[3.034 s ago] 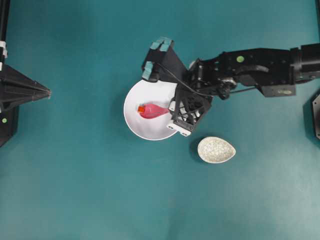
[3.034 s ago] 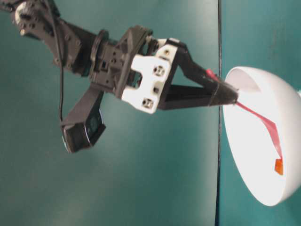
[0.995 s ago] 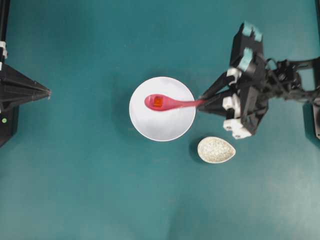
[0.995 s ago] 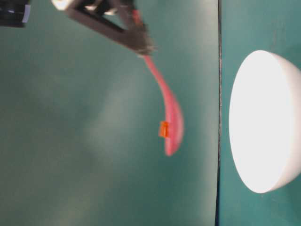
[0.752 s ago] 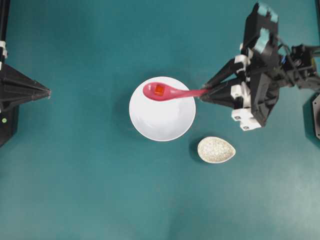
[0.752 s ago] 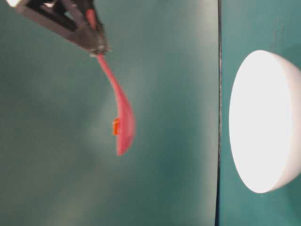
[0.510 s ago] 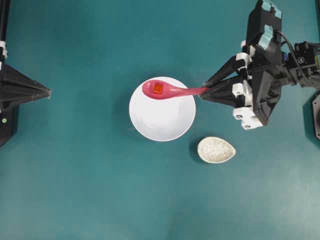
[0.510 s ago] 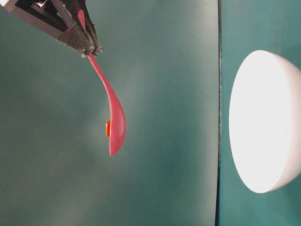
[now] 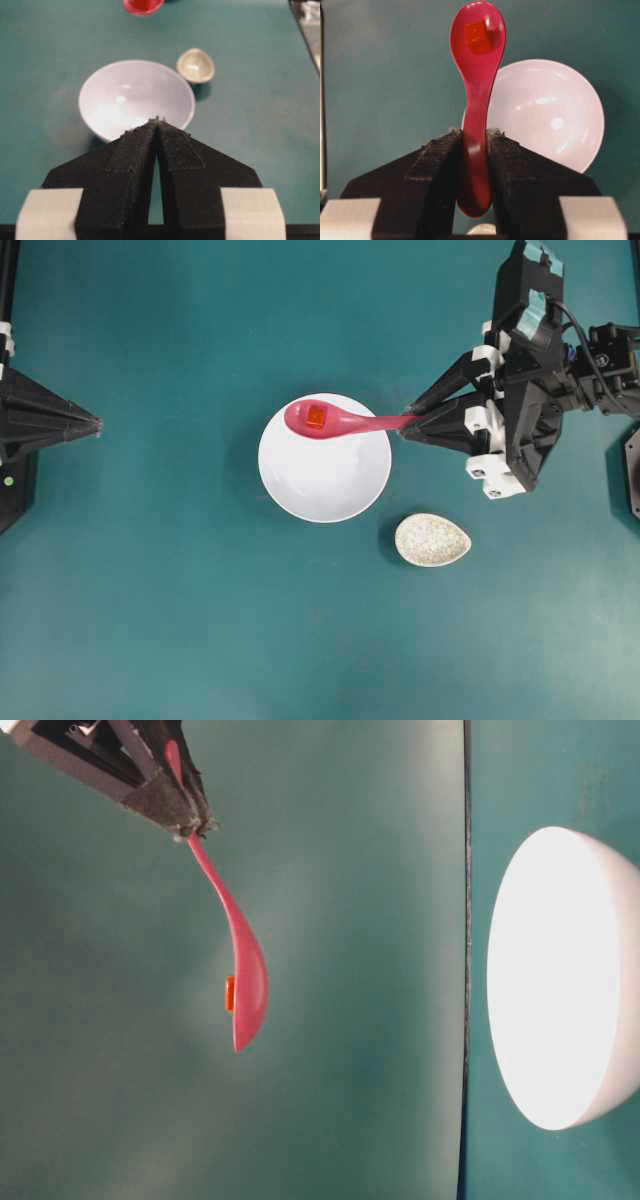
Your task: Grip the spoon and scoop the red block from the bowl with right arm.
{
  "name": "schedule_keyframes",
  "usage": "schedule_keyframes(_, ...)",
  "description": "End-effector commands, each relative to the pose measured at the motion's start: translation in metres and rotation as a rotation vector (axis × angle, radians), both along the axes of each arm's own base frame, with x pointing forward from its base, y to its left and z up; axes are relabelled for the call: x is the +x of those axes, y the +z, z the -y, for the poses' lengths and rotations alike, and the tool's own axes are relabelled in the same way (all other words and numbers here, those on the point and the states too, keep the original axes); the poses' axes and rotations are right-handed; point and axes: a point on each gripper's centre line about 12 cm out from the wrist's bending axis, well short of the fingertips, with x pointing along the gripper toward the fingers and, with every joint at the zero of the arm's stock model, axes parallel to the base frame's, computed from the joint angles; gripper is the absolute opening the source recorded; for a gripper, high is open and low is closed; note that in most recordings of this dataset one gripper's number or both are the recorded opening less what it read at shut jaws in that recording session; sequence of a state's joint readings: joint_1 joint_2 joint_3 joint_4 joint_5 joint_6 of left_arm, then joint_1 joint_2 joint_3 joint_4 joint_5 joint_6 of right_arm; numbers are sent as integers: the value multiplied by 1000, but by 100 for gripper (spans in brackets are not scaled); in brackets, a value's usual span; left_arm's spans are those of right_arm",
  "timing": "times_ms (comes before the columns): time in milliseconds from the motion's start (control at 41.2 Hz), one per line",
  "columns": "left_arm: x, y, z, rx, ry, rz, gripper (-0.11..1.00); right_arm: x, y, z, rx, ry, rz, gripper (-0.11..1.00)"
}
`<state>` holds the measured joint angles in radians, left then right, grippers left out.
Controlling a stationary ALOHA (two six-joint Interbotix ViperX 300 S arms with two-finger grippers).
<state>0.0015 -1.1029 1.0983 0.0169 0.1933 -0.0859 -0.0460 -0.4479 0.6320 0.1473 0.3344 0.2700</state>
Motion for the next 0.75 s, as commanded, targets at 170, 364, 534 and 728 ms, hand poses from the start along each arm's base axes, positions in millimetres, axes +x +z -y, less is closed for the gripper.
schedule_keyframes(170,1,13,0,2,0,35,0,0,15,1,-4,-3,44,24)
schedule_keyframes(364,1,13,0,2,0,32,0,0,15,2,-4,-7,44,24)
schedule_keyframes(534,1,13,0,3,1,31,0,0,15,4,-11,-10,42,24)
schedule_keyframes(728,1,11,0,2,0,15,0,0,15,5,-45,-4,42,24)
